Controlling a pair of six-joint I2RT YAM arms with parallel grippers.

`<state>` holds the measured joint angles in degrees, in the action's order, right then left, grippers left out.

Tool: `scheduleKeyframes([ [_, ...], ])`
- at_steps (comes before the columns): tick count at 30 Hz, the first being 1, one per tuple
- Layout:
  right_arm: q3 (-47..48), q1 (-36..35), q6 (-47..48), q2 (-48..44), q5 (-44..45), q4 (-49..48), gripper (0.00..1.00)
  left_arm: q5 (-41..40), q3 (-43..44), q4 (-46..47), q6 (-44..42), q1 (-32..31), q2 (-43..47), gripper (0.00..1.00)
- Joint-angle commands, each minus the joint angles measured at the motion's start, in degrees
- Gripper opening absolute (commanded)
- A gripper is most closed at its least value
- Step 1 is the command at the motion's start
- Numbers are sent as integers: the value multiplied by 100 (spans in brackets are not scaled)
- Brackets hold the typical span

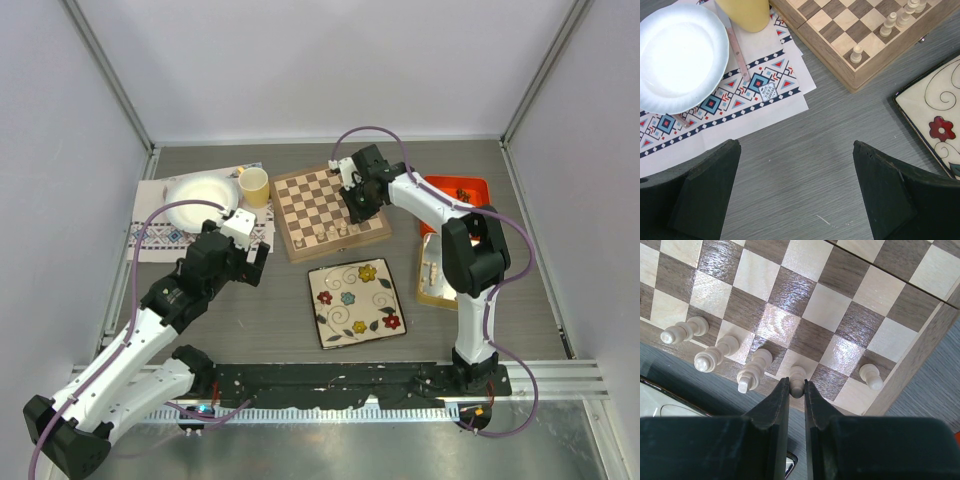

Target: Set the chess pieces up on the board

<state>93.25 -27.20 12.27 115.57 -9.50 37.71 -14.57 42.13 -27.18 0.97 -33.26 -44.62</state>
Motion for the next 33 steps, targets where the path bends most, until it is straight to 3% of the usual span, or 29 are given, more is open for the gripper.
scheduleKeyframes([
  [1,158,-57,21,36,44,-159,12,-73,-12,275,-71,3,50,99],
  [33,-9,-84,47,-96,-26,-150,29,-81,-3,275,-71,-6,59,99],
])
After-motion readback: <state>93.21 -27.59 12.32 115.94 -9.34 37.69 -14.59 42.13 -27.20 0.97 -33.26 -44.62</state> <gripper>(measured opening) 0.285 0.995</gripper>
